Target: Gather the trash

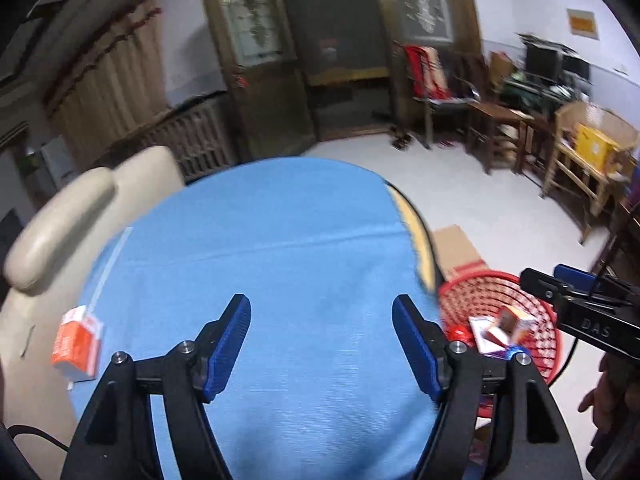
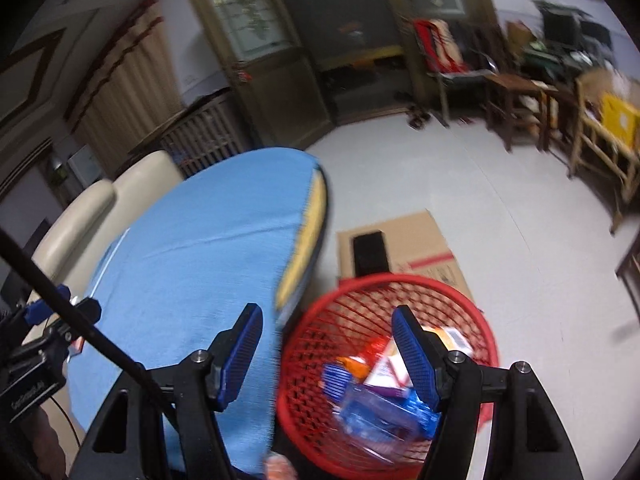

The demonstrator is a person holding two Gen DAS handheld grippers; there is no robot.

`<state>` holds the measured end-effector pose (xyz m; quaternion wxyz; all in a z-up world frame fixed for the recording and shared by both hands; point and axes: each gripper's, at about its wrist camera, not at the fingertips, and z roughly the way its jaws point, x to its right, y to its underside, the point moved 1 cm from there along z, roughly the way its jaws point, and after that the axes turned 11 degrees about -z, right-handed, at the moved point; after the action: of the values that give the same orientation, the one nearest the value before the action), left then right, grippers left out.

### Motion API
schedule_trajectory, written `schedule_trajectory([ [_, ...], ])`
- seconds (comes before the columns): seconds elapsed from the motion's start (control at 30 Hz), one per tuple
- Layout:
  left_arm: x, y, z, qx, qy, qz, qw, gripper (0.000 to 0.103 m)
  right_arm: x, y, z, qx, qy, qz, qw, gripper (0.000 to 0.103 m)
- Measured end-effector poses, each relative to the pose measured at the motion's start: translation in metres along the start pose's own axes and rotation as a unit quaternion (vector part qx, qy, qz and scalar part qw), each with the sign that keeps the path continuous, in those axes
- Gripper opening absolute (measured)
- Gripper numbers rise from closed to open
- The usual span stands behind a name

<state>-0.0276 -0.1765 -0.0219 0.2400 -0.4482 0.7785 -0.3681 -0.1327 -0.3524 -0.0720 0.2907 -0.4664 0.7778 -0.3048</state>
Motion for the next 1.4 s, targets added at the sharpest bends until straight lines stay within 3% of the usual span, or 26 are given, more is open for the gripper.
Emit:
schedule_trajectory([
  [0.07, -0.017, -0.003, -0.007, 0.009, -0.014, -0.016, 0.9997, 0.084, -0.019, -0.008, -0.003, 0.009, -0.006, -0.017, 1.000, 0.071],
  [0.43, -0.119, 0.001, -0.041, 0.039, -0.114, -0.104, 0.9873, 0.085, -0.138, -0.039, -0.023, 0.047, -0.058, -0.112, 0.991, 0.071],
  [0.77, -0.178, 0.020, -0.074, 0.053, -0.155, -0.154, 0.9744, 0.085, -0.226, -0.031, -0.041, 0.061, -0.088, -0.172, 0.979, 0.071],
  [1.1, -0.206, 0.030, -0.092, 0.060, -0.186, -0.164, 0.9669, 0.085, -0.254, -0.019, -0.041, 0.058, -0.095, -0.195, 0.974, 0.071],
  [1.4, -0.210, 0.037, -0.094, 0.048, -0.194, -0.163, 0.9660, 0.085, -0.262, -0.013, -0.038, 0.048, -0.099, -0.202, 0.973, 0.071],
])
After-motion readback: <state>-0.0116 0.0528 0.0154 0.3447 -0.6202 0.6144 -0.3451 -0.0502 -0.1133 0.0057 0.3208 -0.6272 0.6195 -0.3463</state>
